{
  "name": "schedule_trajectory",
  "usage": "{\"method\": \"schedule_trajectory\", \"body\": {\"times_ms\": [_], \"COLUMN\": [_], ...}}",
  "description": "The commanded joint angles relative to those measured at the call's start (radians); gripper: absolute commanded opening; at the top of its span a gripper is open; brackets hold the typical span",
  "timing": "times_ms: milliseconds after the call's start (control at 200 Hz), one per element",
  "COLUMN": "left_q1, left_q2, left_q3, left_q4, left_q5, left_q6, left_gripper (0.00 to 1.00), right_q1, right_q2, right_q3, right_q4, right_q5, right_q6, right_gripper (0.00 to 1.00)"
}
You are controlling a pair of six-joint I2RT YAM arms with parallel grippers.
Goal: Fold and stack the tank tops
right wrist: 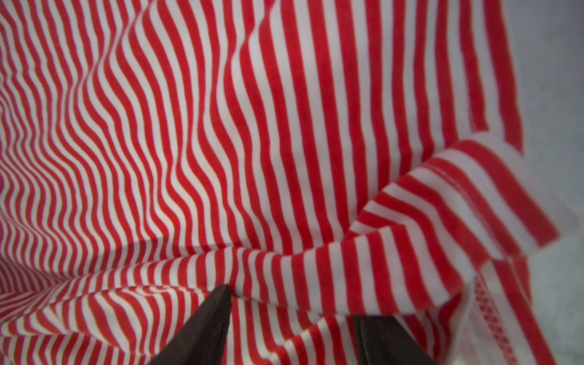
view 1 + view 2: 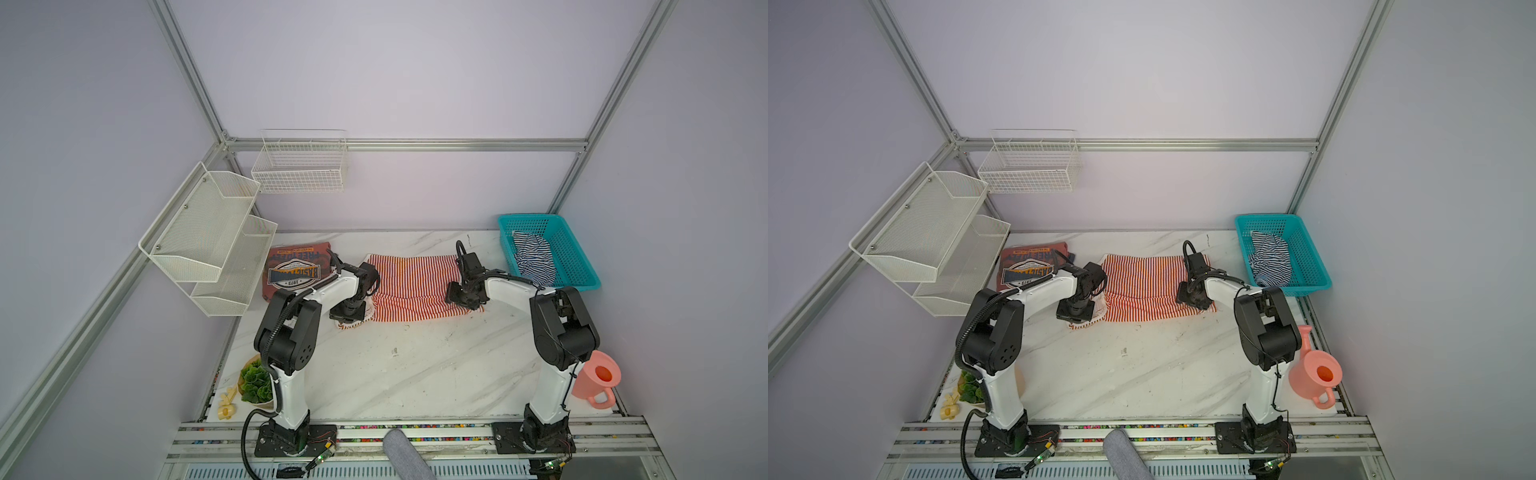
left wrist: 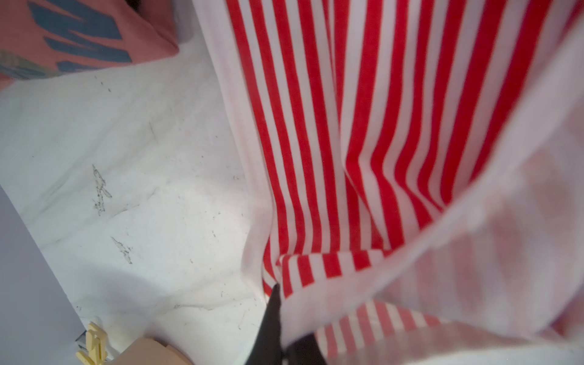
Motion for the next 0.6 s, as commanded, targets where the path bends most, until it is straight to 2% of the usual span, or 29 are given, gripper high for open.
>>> {"method": "schedule_trajectory", "body": {"times_ms": [0, 185, 275, 595], "left_q1": [0.022, 0.061, 0.086, 0.208], "left_q2": [-0.046, -0.049, -0.028, 0.075], "left_q3": [0.1, 0.177, 0.214, 0.262], "left_q4": [-0.044, -0.12, -0.164, -0.21], "left_q5": [-0.021, -0.012, -0.024, -0.013], "left_q6": [0.027, 0.108, 0.144, 0.232], "left_gripper": [0.0, 0.0, 0.0, 0.11], "right_q1": [0.0, -0.001, 0.0, 0.006], "right_q2": [0.065, 0.08, 0.06, -0.014], "right_q3": [-0.027, -0.04, -0.057, -0.11], "right_q4": [-0.023, -0.071, -0.077, -0.108], "right_q5": [0.007, 0.045, 0.05, 0.036], "right_q6": [-0.004, -0.032, -0.033, -0.063], "right_gripper": [0.62, 0.51, 0.51, 0.51]}}
